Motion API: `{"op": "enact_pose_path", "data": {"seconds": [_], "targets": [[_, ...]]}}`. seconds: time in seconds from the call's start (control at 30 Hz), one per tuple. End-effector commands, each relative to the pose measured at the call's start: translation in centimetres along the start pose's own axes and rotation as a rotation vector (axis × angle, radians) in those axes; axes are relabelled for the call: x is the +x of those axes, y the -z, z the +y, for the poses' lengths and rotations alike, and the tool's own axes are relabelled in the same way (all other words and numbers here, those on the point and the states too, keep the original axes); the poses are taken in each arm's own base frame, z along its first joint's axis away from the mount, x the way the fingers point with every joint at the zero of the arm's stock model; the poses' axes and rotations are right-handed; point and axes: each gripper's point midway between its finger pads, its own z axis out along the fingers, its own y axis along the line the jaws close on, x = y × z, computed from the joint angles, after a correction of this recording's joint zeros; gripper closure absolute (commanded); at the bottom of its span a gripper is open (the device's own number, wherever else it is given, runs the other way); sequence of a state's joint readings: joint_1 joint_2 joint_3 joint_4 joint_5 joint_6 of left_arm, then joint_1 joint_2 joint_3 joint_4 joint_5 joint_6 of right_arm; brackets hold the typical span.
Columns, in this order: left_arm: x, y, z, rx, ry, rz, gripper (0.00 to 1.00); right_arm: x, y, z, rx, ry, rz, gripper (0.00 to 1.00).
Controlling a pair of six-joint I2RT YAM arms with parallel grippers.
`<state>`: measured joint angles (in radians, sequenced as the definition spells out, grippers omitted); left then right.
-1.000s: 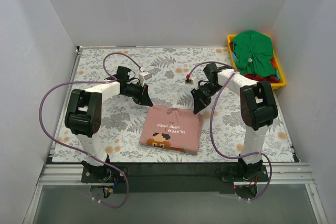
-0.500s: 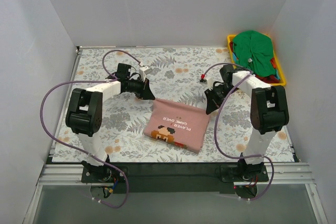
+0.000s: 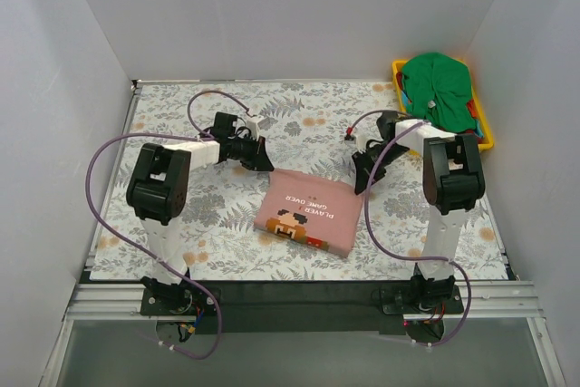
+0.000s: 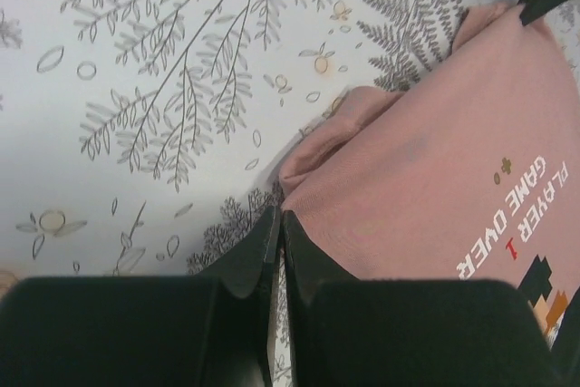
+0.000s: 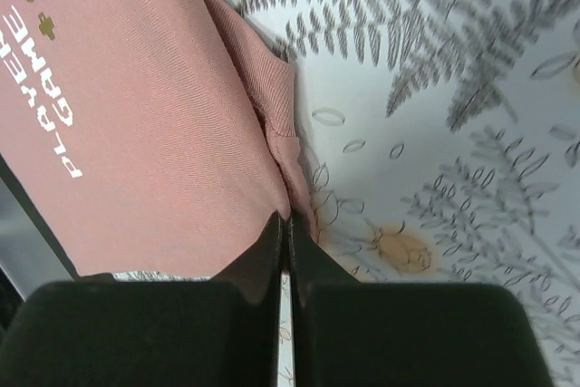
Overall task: Fold and stack the t-shirts
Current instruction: Fold the tshirt
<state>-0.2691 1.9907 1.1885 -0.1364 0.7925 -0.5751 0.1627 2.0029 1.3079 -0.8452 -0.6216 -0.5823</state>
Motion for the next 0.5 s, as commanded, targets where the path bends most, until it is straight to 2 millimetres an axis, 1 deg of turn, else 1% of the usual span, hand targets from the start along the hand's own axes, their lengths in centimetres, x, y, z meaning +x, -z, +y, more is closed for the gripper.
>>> {"op": "enact_pose_path", "data": {"seconds": [0.0, 0.03, 0.07, 0.1, 0.17, 0.23, 0.27, 0.33, 0.37, 0.4, 0.43, 0.47], "targets": [[-1.6, 2.1, 0.1, -0.093, -0.03, -0.058, 1.0, -4.2, -0.7, -3.6, 0.146, 0.123, -0.025, 0.99], [-0.7, 2.5, 0.1, -0.104, -0.018, -0.05, 1.0, -4.9, -1.0, -4.0, 0.155, 0.129, -0.027, 0.99], [-1.3, 3.4, -0.4, -0.119, -0.031, -0.066, 1.0, -5.6, -1.2, -3.9, 0.161, 0.145, -0.025, 0.99], [-1.2, 3.7, -0.4, -0.131, -0.03, -0.067, 1.0, -6.8, -1.2, -4.3, 0.183, 0.165, -0.034, 0.99], [-1.2, 4.2, -0.3, -0.155, -0.026, -0.069, 1.0, -7.7, -1.1, -4.5, 0.194, 0.17, -0.041, 0.99], [-1.6, 4.5, 0.4, -0.192, -0.028, -0.075, 1.0, -8.6, -0.6, -4.9, 0.222, 0.184, -0.052, 0.99], [-2.3, 4.6, 0.5, -0.199, -0.037, -0.086, 1.0, -8.7, -0.3, -5.0, 0.233, 0.194, -0.054, 0.99], [-2.7, 4.5, 1.1, -0.211, -0.035, -0.088, 1.0, -9.3, 0.5, -4.9, 0.26, 0.217, -0.068, 0.99], [-3.6, 4.5, 1.1, -0.208, -0.046, -0.101, 1.0, -9.5, 0.9, -4.9, 0.267, 0.221, -0.074, 0.99], [-4.0, 4.5, 1.2, -0.206, -0.046, -0.107, 1.0, -10.0, 1.4, -4.6, 0.277, 0.225, -0.087, 0.91], [-4.4, 4.5, 1.3, -0.207, -0.031, -0.116, 0.95, -10.5, 2.1, -4.4, 0.289, 0.228, -0.1, 0.81], [-4.9, 4.7, 1.1, -0.2, -0.029, -0.127, 0.83, -11.3, 2.9, -4.1, 0.303, 0.241, -0.124, 0.72]]}}
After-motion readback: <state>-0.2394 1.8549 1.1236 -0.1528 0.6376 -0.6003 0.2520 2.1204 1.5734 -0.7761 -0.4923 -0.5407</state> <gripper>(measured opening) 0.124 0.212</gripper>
